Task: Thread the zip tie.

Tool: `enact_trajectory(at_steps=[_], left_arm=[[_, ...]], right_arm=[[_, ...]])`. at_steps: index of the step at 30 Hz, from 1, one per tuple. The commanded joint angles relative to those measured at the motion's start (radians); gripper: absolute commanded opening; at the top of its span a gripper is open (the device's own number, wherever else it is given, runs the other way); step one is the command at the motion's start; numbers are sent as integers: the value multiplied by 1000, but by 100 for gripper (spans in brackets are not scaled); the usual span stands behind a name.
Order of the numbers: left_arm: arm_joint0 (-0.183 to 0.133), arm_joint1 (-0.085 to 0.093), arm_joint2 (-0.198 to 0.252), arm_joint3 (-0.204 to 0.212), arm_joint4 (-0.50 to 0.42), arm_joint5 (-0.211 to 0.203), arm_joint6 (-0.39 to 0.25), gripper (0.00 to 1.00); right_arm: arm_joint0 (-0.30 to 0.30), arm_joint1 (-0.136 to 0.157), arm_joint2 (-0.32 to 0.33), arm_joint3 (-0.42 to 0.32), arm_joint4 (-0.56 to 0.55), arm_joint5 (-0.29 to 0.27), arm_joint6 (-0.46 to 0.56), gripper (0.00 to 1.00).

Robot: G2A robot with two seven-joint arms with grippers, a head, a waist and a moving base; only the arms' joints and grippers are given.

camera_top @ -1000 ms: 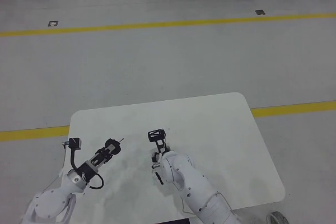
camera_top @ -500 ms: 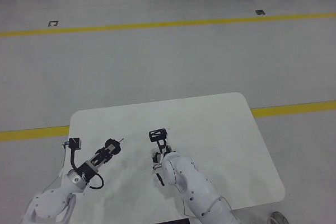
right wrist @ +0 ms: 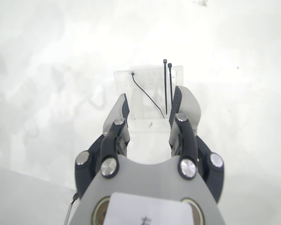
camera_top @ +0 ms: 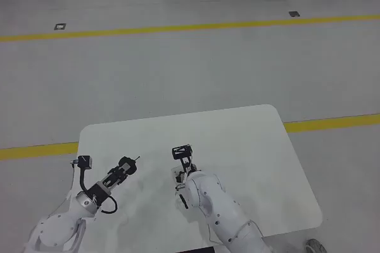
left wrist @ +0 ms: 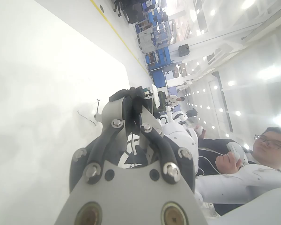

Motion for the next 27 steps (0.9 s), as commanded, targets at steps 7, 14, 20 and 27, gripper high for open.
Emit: enact_trajectory(at_steps=[7,14,20,27], left_arm=[[0,0,0,0,0,0,0,0],[0,0,0,0,0,0,0,0],[0,0,0,0,0,0,0,0],[0,0,0,0,0,0,0,0]], right_arm=[[37,-11,-4,69,15,1,-16,41],[46,-16,-9,80,20,0,-14,41],[43,-15,-10,78,19,-9,-11,42],[50,-15,-11,97,26,-13,-10,40]])
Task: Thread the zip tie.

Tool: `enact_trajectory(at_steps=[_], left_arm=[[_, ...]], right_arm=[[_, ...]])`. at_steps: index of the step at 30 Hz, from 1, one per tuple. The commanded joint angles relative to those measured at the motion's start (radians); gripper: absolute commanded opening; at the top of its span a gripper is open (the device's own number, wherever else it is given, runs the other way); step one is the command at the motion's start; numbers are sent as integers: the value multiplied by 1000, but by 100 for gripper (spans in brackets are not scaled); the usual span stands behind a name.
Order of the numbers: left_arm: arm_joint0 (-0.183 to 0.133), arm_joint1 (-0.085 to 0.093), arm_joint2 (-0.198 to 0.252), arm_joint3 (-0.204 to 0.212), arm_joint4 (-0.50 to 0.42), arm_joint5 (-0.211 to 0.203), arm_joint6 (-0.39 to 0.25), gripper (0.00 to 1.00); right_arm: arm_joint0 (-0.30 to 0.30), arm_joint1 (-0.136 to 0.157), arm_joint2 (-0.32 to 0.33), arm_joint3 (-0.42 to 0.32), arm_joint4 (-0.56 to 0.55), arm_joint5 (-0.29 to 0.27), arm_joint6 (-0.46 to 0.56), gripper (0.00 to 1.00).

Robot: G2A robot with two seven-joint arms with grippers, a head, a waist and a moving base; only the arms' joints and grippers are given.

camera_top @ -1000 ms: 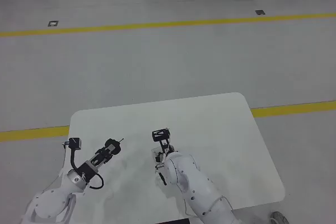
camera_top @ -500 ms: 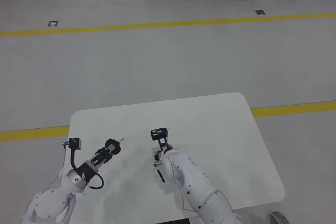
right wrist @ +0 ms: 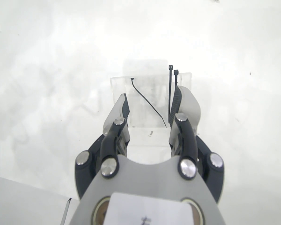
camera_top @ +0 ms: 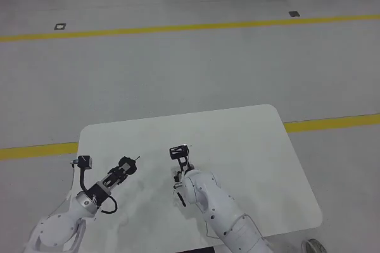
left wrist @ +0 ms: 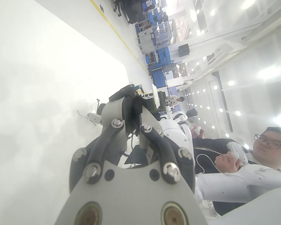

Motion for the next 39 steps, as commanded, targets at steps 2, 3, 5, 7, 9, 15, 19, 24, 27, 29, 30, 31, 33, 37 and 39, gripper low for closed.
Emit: enact_trajectory(at_steps=[2,3,5,7,9,15,19,24,27,29,30,31,33,37,39], left_arm=[[0,0,0,0,0,0,0,0],[0,0,0,0,0,0,0,0],[0,0,0,0,0,0,0,0],[0,0,0,0,0,0,0,0],[0,0,0,0,0,0,0,0],[0,0,0,0,0,0,0,0],[0,0,0,0,0,0,0,0],[0,0,0,0,0,0,0,0],[0,0,0,0,0,0,0,0],[0,0,0,0,0,0,0,0],[0,0,0,0,0,0,0,0],[0,0,0,0,0,0,0,0],[0,0,0,0,0,0,0,0],[0,0,0,0,0,0,0,0],[0,0,0,0,0,0,0,0]], right_arm=[[1,0,-1,3,3,-3,3,40],[1,0,-2,4,4,-4,3,40],[2,0,-3,7,7,-6,3,40],[3,0,-3,8,9,-7,4,38],[5,0,-5,11,9,-8,4,37],[9,-1,-8,21,4,-1,8,35],[13,-1,-9,28,5,2,9,36],[17,-2,-8,36,7,4,8,35],[21,-2,-8,46,12,4,6,35],[23,-2,-8,51,14,5,5,35],[24,-3,-8,54,16,6,4,35],[25,-3,-8,57,17,7,4,35],[27,-3,-7,62,20,8,2,35],[30,-4,-7,71,24,9,-3,26],[31,-4,-7,73,26,12,-5,11]])
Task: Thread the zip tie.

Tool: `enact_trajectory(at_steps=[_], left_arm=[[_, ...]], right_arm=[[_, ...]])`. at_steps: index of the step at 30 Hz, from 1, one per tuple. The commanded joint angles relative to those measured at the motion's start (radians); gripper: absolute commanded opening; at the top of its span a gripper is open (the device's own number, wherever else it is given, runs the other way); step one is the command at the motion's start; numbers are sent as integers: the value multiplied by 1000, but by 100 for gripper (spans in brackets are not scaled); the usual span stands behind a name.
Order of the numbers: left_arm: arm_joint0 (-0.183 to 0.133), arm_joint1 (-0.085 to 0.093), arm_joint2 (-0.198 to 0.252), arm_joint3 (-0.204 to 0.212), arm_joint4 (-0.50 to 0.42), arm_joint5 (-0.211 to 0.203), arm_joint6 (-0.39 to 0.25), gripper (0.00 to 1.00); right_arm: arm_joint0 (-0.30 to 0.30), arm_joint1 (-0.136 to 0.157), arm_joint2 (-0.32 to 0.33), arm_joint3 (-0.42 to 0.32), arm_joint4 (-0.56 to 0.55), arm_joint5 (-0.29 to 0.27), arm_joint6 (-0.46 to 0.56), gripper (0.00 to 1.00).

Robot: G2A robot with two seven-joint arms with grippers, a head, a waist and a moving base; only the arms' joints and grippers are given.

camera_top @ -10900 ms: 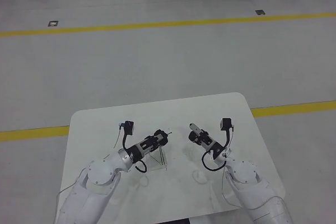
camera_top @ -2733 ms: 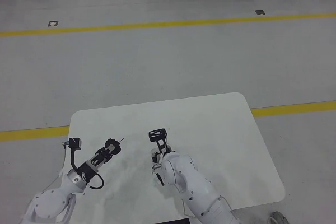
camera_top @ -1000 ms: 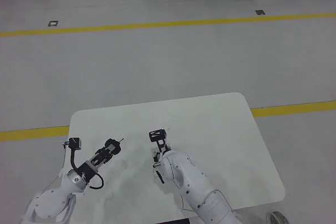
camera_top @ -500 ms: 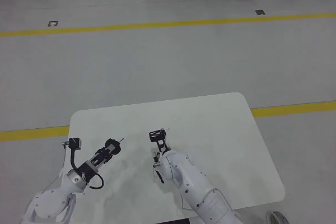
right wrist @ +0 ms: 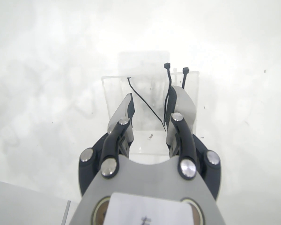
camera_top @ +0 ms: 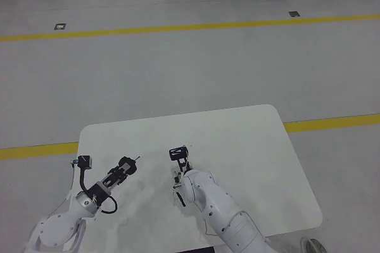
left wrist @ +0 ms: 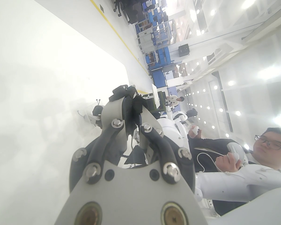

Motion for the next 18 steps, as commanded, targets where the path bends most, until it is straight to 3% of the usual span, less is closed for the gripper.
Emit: enact_trajectory(at_steps=[1,10,18], left_arm=[[0,0,0,0,0,0,0,0],[0,0,0,0,0,0,0,0],[0,0,0,0,0,0,0,0]], right_arm=[[0,0,0,2,1,2,-2,2],[-17,2,13,-25,-1,2,-9,0],[-72,14,57,-142,7,-11,-10,0]])
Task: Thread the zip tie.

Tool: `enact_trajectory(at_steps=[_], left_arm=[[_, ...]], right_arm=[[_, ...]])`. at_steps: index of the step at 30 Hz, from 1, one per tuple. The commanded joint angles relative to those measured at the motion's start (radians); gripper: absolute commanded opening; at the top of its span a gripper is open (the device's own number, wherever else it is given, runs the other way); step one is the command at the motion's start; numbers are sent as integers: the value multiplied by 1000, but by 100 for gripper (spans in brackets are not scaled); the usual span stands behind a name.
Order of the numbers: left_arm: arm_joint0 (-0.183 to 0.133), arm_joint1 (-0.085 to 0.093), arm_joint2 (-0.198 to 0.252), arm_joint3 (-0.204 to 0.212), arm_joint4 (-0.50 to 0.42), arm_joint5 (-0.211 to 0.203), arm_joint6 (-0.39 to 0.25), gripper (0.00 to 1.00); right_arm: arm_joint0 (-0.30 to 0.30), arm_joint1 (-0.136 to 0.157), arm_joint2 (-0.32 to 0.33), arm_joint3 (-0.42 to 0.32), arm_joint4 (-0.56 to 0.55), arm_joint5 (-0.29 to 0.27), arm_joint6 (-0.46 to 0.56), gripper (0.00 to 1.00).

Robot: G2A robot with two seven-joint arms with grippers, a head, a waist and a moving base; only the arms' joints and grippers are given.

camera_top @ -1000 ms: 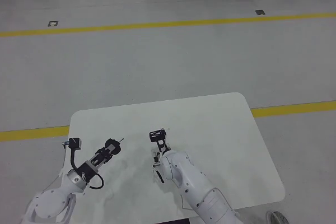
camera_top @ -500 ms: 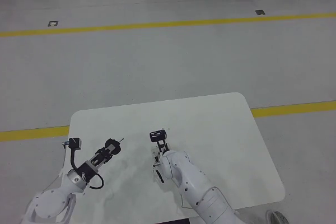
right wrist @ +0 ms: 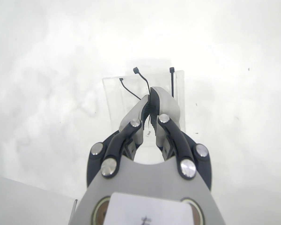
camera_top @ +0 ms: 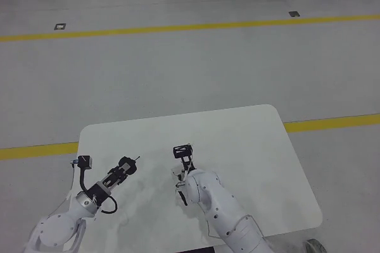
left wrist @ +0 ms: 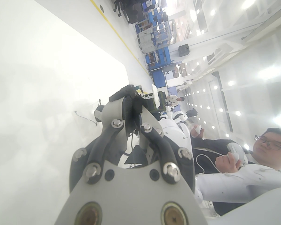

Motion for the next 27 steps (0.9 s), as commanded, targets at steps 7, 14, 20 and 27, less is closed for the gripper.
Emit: enact_trajectory(at_steps=[7,14,20,27], left_arm=[[0,0,0,0,0,0,0,0],[0,0,0,0,0,0,0,0],[0,0,0,0,0,0,0,0],[0,0,0,0,0,0,0,0]], right_arm=[[-109,24,125,-196,162,-118,-57,0],[-200,51,299,-286,487,-379,-145,0],[-217,75,426,-279,759,-567,-138,0],[-164,96,460,-222,1018,-674,-60,0]])
